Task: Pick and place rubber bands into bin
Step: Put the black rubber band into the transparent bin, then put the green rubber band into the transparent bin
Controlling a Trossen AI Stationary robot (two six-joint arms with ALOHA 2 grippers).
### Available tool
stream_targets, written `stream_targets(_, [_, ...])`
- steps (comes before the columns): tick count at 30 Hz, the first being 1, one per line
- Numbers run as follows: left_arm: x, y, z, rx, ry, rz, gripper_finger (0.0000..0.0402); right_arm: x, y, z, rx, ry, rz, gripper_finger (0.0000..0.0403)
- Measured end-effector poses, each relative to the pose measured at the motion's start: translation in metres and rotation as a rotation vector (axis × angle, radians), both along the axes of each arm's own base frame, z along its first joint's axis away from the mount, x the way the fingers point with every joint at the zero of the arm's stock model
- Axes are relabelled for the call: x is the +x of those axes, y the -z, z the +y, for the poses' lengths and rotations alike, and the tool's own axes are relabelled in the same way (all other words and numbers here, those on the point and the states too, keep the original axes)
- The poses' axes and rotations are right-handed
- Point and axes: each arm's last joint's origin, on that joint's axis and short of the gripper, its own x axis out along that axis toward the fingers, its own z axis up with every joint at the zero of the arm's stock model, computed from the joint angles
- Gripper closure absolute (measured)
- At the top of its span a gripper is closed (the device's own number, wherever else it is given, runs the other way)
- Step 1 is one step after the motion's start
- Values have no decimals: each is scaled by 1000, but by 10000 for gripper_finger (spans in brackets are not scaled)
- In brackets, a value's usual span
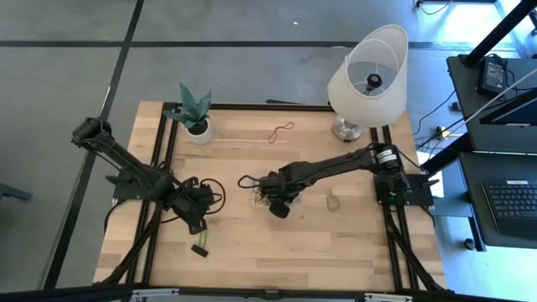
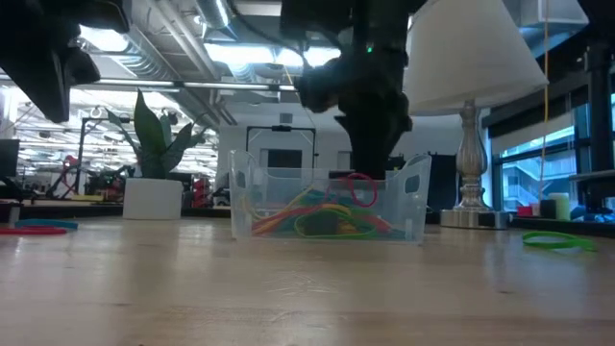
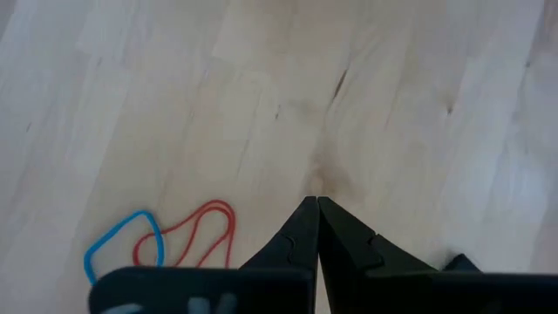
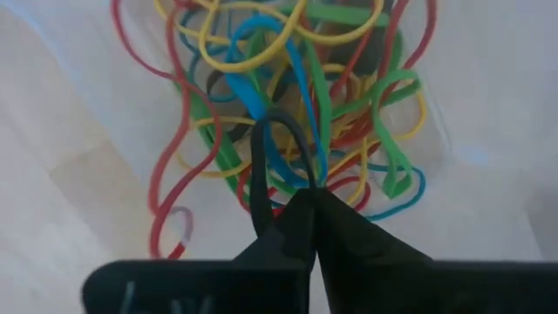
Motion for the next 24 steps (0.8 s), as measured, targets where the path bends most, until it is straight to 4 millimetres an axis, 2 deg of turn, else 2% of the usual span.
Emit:
stream_targets(6, [-3,0,-4,-1,-9,-6,400,2,8,-1,0,7,15,359])
stream_targets(15, [-3,0,-5,9,-17,-16,398,-2,-11,-1,5,4,-25,297])
stream_targets(18, [-3,0,-5,4,-31,-17,398,-6,-23,-2,8,7,-49,284])
stream_targets(24, [-2,0,-3,-20,-99,-19,398,-14,-62,-2,8,-81,-197,282])
